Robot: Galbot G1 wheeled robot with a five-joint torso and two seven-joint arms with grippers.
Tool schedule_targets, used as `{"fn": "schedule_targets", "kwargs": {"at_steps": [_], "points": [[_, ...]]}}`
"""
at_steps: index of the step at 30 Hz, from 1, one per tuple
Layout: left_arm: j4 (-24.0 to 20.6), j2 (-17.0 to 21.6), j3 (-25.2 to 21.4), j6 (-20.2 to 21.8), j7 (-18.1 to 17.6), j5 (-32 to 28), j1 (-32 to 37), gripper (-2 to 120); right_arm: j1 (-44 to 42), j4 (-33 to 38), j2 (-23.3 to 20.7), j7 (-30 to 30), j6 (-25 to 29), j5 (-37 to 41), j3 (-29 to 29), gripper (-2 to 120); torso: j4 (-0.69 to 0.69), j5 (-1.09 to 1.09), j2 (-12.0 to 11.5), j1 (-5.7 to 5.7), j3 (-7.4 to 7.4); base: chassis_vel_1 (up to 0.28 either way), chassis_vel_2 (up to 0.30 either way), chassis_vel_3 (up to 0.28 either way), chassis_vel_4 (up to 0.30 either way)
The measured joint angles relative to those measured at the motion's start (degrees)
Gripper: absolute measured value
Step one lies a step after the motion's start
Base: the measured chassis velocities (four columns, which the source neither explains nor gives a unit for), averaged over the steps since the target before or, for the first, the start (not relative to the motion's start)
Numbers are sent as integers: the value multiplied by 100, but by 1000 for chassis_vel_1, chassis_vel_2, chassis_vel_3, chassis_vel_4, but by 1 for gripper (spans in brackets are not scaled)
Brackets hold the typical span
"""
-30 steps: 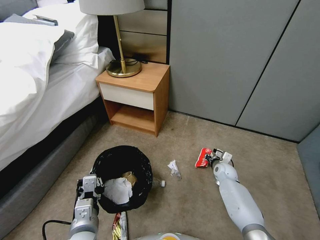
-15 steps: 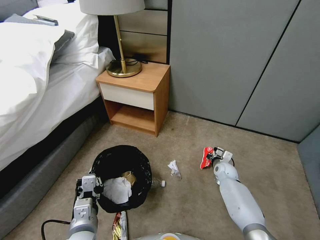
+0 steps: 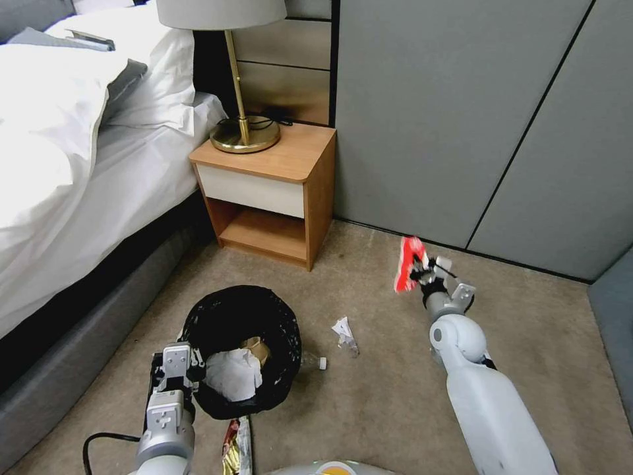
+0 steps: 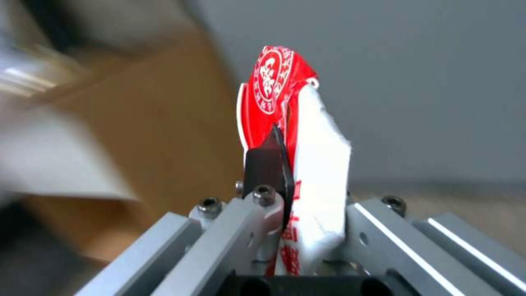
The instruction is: Pick up the trash bin, then pick up the garbage from the floor and place it into the trash bin.
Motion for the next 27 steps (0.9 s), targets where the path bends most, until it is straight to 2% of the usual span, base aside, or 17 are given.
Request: {"fn": "schedule_targets", "kwargs": {"at_steps": [1, 3, 4, 6, 8, 9, 12, 13, 16, 17, 20, 27], "points": [[0, 0, 0, 0, 0, 0, 0, 1, 0, 0, 0, 0, 0, 0, 0, 0, 0, 0, 0, 0, 0, 0, 0, 0, 0], [13, -2, 21, 0, 0, 4, 5, 1, -248, 758, -88, -287, 250, -94, -318, 0, 0, 0, 0, 0, 0, 0, 0, 0, 0], [13, -2, 21, 0, 0, 4, 5, 1, -248, 758, -88, -287, 250, -94, -318, 0, 0, 0, 0, 0, 0, 0, 0, 0, 0], [25, -6, 41, -2, 0, 7, 14, 1, -558, 1514, -245, -629, 617, -299, -900, 0, 1, 0, 0, 0, 0, 0, 0, 0, 0], [25, -3, 50, -6, 1, 8, 15, 1, -817, 1912, -396, -862, 816, -506, -1355, 0, 1, 1, 0, 0, 0, 0, 0, 0, 0], [25, -3, 50, -6, 1, 8, 15, 1, -817, 1912, -396, -862, 816, -506, -1355, 0, 1, 1, 0, 0, 0, 0, 0, 0, 0], [25, 4, 71, -6, 3, 9, 11, 1, -1052, 2090, -650, -1231, 1137, -1042, -1974, 0, -1, 1, 0, 0, 0, 0, 0, 0, 0], [25, 4, 71, -6, 3, 9, 11, 1, -1052, 2090, -650, -1231, 1137, -1042, -1974, 0, -1, 1, 0, 0, 0, 0, 0, 0, 0], [24, 2, 117, -12, 5, 37, 14, 1, -990, 1869, -886, -1381, 1312, -1437, -2601, 0, 0, 1, 0, 0, 0, 0, 0, 0, 0], [24, 2, 117, -12, 5, 37, 14, 1, -990, 1869, -886, -1381, 1312, -1437, -2601, 0, 0, 1, 0, 0, 0, 0, 0, 0, 0], [24, -7, 162, -20, 6, 74, 29, 1, -668, 1206, -891, -1448, 1406, -1814, -3206, 0, 0, 1, 0, 0, 1, 0, 0, 0, 0], [-27, -21, 172, -21, 6, 80, 70, 1, -357, 398, -687, -1442, 1465, -1936, -3544, 0, 0, 1, 0, 0, 1, 0, 0, 0, 0]]}}
